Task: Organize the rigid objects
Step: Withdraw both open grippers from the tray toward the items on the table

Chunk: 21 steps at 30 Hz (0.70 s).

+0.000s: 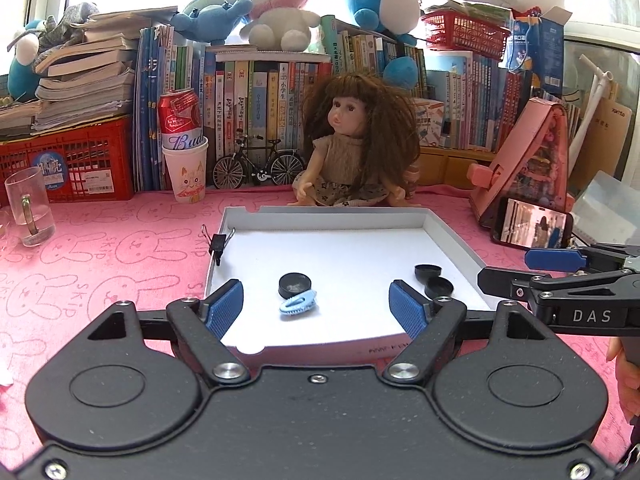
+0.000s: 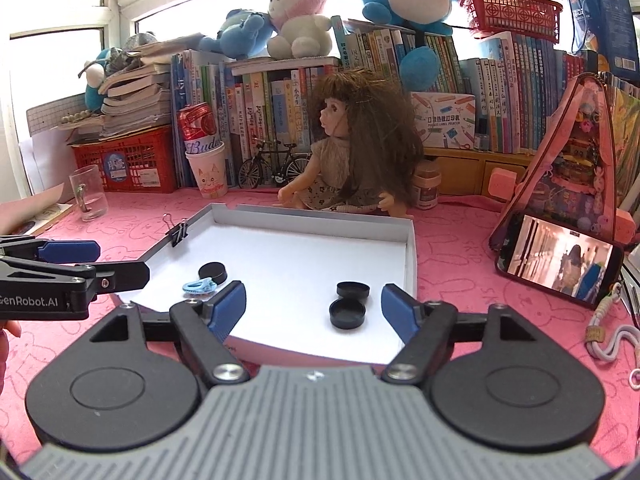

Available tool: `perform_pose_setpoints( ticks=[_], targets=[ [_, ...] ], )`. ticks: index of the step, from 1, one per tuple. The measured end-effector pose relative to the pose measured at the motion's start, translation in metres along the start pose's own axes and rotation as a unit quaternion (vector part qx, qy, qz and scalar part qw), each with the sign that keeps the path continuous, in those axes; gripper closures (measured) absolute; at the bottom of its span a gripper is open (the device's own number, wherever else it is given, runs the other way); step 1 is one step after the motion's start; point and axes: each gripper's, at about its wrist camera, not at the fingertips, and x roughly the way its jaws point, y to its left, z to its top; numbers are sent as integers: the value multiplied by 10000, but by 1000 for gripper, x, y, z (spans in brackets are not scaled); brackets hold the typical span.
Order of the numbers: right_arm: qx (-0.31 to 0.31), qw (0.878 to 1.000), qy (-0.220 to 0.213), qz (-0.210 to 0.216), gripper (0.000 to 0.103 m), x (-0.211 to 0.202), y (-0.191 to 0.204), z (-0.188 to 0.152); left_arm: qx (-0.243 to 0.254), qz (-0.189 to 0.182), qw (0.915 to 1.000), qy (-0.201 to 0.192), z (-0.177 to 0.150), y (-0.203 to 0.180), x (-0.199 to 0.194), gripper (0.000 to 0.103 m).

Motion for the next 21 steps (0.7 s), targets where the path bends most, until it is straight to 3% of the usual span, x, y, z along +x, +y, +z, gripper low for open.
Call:
perform_pose_setpoints(
  ticks=[21],
  targets=[
    [6, 9999, -92, -106, 17, -43, 4, -51, 325, -70, 9994, -71, -54, -10, -54, 24]
  ],
)
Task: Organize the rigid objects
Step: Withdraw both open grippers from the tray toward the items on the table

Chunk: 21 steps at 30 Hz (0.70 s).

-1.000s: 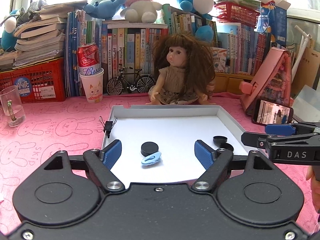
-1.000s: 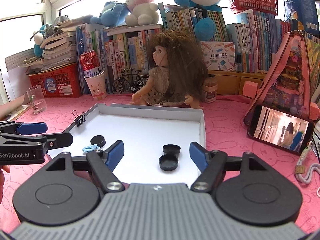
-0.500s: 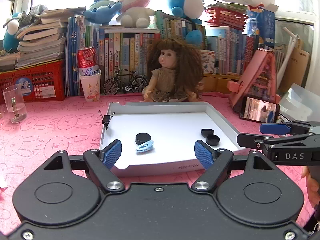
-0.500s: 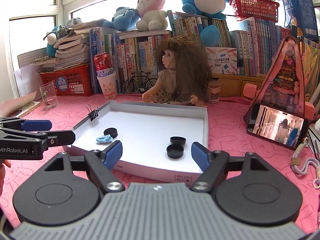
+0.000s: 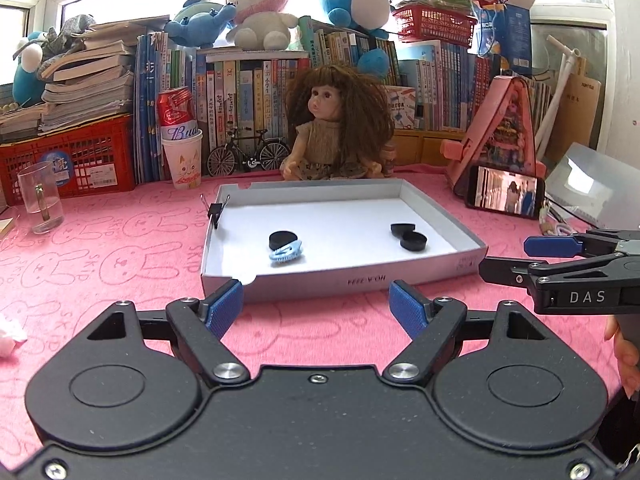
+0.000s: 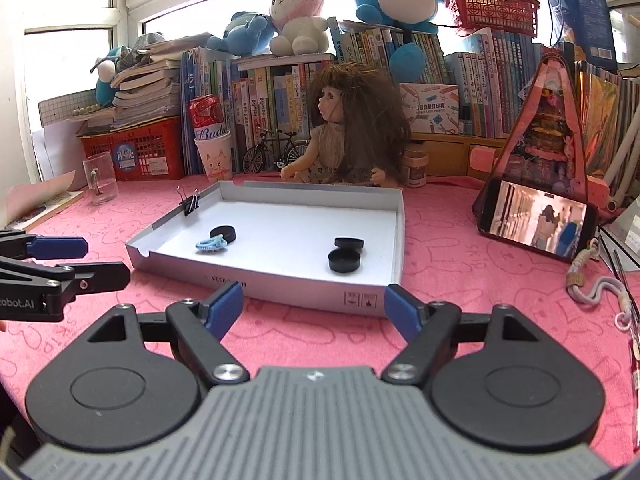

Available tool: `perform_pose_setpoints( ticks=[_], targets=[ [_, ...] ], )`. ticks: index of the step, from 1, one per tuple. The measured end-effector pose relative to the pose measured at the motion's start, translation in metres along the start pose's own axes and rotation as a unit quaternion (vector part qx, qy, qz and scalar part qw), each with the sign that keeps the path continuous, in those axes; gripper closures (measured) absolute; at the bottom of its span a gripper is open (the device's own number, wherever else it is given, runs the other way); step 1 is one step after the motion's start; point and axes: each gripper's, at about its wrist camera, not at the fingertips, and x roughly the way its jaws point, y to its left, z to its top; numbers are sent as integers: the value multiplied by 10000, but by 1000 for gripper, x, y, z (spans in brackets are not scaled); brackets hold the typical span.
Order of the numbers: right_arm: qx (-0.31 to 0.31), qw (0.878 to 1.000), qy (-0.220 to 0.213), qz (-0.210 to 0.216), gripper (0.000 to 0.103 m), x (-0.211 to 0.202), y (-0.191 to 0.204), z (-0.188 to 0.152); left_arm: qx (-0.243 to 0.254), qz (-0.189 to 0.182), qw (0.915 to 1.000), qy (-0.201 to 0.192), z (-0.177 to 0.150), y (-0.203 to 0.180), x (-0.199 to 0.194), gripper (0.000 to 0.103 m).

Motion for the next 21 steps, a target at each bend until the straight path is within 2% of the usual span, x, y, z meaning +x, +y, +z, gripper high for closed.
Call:
perform_pose_setpoints(
  ticks=[7, 15, 18, 21],
  targets=[
    [30, 9999, -9, -121, 17, -8, 4, -22, 4, 26, 9999, 112, -21, 0, -14, 24],
    [31, 9992, -176, -349, 17, -16, 8, -43, 59, 91, 9999, 9, -42, 4, -29, 25],
    [15, 9991, -179, -388, 17, -16, 10, -49, 69, 121, 9999, 14, -48, 7, -33, 31],
    [24, 9991, -139, -410, 17, -16, 12, -54, 10, 133, 9998, 131, -55, 12, -34, 43]
  ],
)
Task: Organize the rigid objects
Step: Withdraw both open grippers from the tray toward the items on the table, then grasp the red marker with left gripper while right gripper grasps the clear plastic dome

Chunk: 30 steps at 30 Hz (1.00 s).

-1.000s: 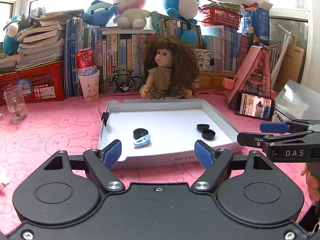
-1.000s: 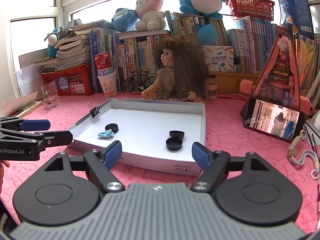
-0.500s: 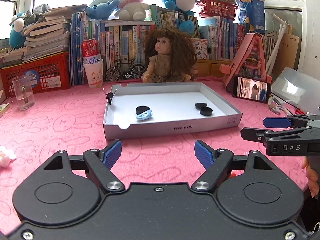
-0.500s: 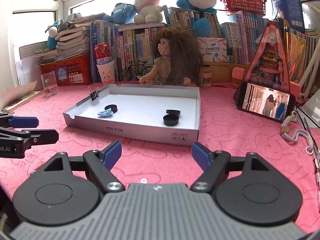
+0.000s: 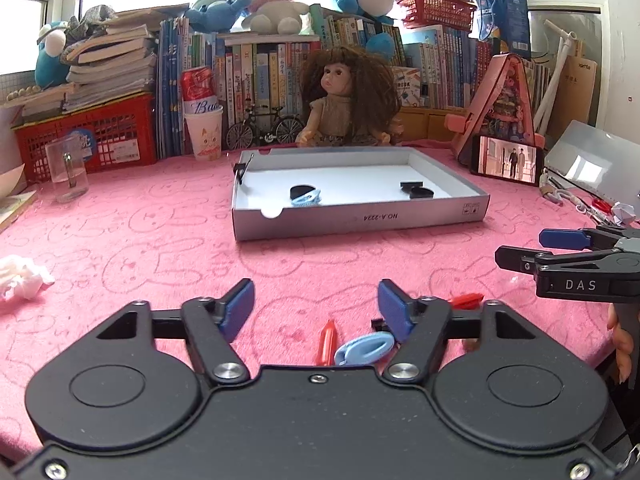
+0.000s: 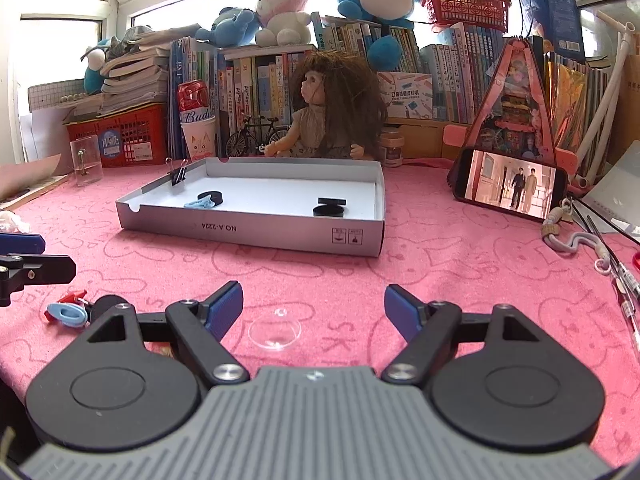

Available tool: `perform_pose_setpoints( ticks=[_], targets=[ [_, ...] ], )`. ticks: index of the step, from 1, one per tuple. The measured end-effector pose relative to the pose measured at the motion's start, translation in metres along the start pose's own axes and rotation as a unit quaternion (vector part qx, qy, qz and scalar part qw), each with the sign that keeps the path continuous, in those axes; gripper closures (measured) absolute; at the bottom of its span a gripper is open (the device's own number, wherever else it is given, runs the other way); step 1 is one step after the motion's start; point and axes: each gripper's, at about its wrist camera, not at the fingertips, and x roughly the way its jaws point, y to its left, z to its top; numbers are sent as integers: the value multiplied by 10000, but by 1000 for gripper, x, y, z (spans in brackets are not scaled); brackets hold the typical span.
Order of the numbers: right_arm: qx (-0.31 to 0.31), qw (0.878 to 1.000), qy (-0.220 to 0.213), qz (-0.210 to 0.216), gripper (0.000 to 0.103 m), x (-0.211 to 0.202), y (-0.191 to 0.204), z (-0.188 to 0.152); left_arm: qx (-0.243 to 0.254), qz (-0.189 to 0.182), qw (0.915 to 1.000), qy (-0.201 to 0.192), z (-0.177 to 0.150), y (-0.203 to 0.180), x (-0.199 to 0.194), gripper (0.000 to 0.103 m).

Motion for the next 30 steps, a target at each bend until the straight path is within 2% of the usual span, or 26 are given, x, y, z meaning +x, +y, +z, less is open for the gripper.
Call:
perform_pose_setpoints(
  ticks=[2, 8, 14, 24, 30],
  targets=[
    [-22, 10000, 32, -18, 17, 0, 2, -4, -62, -20, 9999, 77, -4, 4, 0, 54],
    [-79, 9999, 54, -75, 17, 0, 6, -10, -190, 68, 9996, 193, -10, 13, 1, 75],
    [-75, 9999, 68, -122, 17, 1, 6, -12, -144, -34, 9995, 285, -14, 9, 4, 78],
    [-57, 9998, 27, -172, 17, -1, 4, -12, -6, 25, 9994, 344, -20, -1, 15, 80],
    [-46, 9999, 95, -57, 22, -1, 5, -15, -24, 102, 9994, 321, -19, -1, 17, 89]
  ],
)
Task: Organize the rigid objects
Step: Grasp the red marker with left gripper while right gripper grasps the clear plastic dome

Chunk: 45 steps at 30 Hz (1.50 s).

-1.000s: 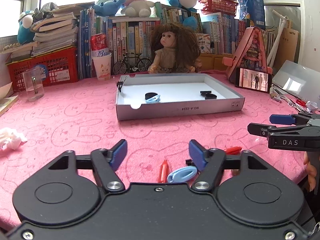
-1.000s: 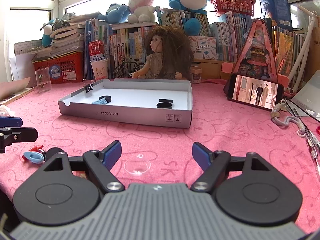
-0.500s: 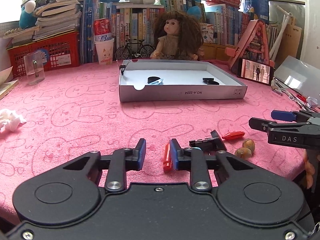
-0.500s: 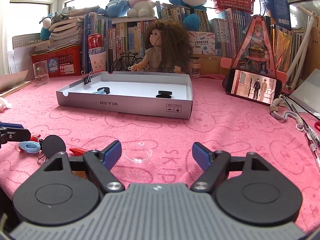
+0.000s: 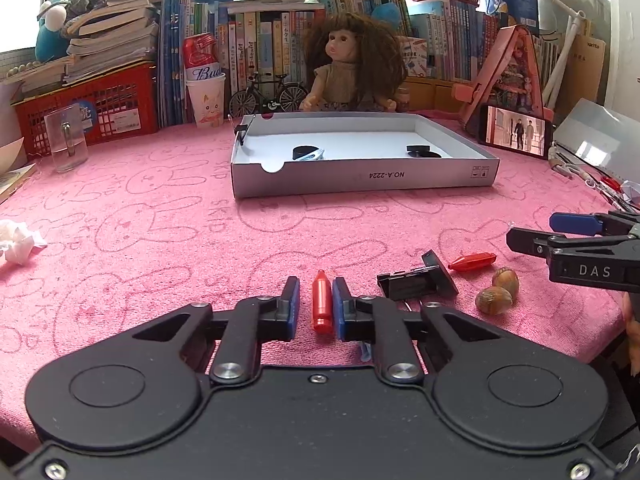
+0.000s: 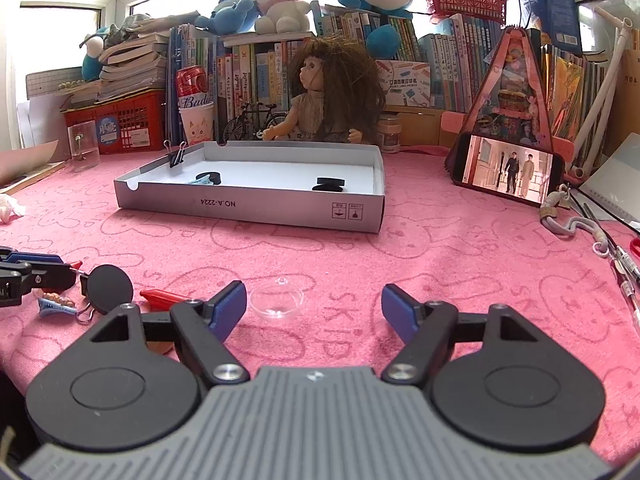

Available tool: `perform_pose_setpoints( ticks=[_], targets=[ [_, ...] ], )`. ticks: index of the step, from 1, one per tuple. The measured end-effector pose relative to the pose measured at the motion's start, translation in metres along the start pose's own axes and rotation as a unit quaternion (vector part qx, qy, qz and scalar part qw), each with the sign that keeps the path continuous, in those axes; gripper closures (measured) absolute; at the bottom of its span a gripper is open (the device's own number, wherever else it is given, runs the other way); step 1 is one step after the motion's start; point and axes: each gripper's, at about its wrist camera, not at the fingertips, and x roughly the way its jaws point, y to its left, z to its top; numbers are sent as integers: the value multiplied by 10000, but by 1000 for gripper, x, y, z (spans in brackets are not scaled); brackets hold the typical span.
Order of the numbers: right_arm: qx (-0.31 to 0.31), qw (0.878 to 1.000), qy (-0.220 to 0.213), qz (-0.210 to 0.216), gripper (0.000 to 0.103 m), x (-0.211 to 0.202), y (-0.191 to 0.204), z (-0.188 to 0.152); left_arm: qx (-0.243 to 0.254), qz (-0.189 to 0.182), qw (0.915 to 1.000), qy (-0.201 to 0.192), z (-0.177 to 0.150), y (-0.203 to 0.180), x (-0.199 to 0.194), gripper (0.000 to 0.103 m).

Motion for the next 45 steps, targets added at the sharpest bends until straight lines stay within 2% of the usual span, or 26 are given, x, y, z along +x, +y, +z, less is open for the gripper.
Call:
perform_pose_setpoints(
  ticks=[5, 8, 10, 12, 15, 45],
  targets=[
    [-72, 9999, 18, 120, 30, -1, 5, -3, -115, 43, 9999, -9, 0, 2, 0, 93],
    [-132, 9998, 37, 127, 47, -1, 7, -2, -171, 46, 9998, -10, 0, 3, -1, 93],
    [-135, 9998, 58, 128, 63, -1, 8, -2, -202, 35, 9998, -10, 1, 4, -1, 93],
    [-145, 9998, 63, 120, 71, -1, 8, -1, -209, 33, 9998, -23, 2, 4, -1, 93],
    [-151, 9998, 58, 117, 74, -1, 8, 0, -219, 38, 9997, -54, 4, 5, -1, 93],
    [-258, 9995, -204, -3, 75, -1, 9, 19, -367, 39, 9991, -230, 33, 3, 8, 93]
  ],
)
